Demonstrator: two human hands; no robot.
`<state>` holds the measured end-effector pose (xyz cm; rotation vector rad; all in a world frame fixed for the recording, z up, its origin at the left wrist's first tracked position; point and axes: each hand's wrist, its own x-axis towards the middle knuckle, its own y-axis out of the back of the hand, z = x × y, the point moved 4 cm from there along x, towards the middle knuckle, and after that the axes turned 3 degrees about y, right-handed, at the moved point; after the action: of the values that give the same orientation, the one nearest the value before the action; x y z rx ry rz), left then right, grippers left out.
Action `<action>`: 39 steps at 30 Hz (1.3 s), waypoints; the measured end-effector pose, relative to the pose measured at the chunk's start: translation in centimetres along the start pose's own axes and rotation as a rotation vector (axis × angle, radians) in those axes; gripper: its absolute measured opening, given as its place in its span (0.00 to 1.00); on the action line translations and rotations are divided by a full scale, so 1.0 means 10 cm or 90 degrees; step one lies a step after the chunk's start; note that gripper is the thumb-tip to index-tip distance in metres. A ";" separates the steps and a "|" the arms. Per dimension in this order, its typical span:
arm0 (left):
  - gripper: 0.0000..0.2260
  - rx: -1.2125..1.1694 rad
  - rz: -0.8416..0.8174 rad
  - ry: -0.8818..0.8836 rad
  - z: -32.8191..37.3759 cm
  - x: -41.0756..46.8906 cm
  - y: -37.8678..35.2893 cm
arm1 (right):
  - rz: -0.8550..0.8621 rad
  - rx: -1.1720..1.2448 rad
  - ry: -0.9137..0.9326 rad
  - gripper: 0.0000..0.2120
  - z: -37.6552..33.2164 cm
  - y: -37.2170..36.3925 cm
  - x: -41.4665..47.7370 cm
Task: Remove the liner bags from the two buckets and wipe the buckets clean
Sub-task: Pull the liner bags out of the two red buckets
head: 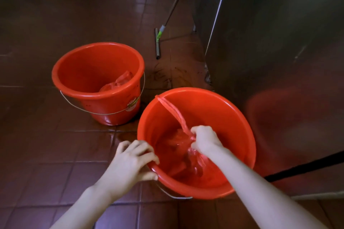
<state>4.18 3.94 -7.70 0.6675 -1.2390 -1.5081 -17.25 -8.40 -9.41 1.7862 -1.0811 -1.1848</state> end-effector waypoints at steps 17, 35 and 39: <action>0.22 0.178 -0.098 0.515 -2.08 0.83 0.50 | 0.039 -0.022 0.045 0.25 -0.03 -0.03 0.02; 0.08 -0.124 -0.379 0.297 -1.47 0.00 0.68 | -0.015 -0.070 0.005 0.16 -0.11 -0.22 0.14; 0.21 0.027 -0.210 0.461 -1.92 0.02 0.37 | -0.030 -0.072 0.025 0.15 -0.16 -0.22 0.09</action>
<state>22.28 -2.92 -10.21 1.3509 -0.6215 -1.3082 -14.98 -8.21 -11.12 1.7489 -0.9355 -1.2106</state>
